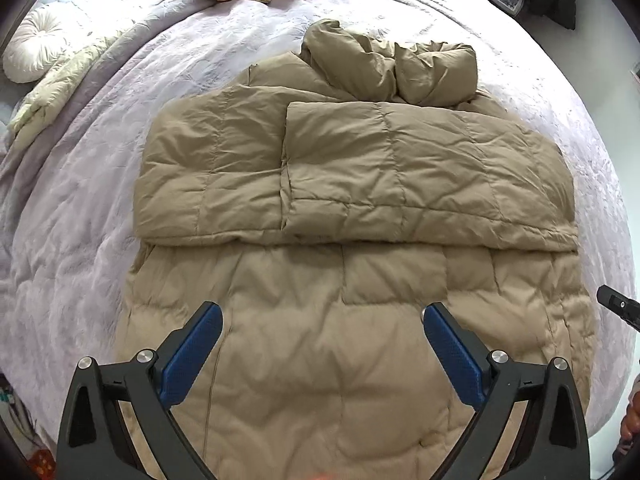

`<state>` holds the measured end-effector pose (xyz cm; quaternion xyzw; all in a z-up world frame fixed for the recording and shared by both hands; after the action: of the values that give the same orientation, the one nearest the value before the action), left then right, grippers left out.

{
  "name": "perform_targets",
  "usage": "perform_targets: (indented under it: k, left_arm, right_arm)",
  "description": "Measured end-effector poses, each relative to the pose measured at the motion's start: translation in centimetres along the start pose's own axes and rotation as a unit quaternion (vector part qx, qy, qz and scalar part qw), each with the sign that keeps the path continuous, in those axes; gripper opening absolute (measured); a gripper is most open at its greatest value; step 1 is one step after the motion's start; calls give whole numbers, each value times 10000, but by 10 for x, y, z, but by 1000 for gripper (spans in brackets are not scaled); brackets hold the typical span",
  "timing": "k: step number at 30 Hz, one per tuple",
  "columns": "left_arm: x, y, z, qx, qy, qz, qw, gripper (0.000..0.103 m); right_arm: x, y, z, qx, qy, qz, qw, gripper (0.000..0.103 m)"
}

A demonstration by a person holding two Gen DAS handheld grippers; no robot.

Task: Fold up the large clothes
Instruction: 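Move both open tools toward the jacket hem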

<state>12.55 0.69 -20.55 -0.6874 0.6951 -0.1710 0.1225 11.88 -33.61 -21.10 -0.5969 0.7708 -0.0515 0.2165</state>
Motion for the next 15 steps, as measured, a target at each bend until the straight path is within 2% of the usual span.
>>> perform_targets:
  k: [1,3,4,5,7,9,12,15]
  left_arm:
    - [1,2,-4,0,-40,10,10000,101]
    - [4,6,-13,-25,-145,42,9999,101]
    - [5,9,-17,-44,-187,58,9998,101]
    - [6,11,-18,-50,-210,66,9997,101]
    - [7,15,-24,-66,-252,69,9996,101]
    - [9,21,-30,-106,-285,64,9995,101]
    - [9,30,-38,-119,-382,11,9992,101]
    - [3,39,-46,-88,-602,-54,9981,101]
  right_arm:
    - [-1,1,-2,-10,-11,-8,10000,12]
    - [-4,2,-9,-6,5,-49,10000,36]
    - [-5,2,-12,23,29,-60,10000,70]
    - [-6,2,-16,94,34,-61,9999,93]
    - [-8,0,-27,295,-4,-42,9996,98]
    - [-7,-1,-35,351,-19,-74,9994,98]
    - [-8,3,-40,277,-100,-96,9995,103]
    - [-7,10,-42,109,-206,-120,9997,103]
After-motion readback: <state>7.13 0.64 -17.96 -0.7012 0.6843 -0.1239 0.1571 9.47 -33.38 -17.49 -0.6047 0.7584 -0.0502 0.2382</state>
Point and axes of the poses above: each gripper's, at about its wrist camera, not at the fingertips, and z roughly the way its jaws point, x to its right, y to its underside, the point moved 9 cm from there along z, roughly the way its jaws point, and after that the axes turned 6 degrees about x, right-handed, at the moved point
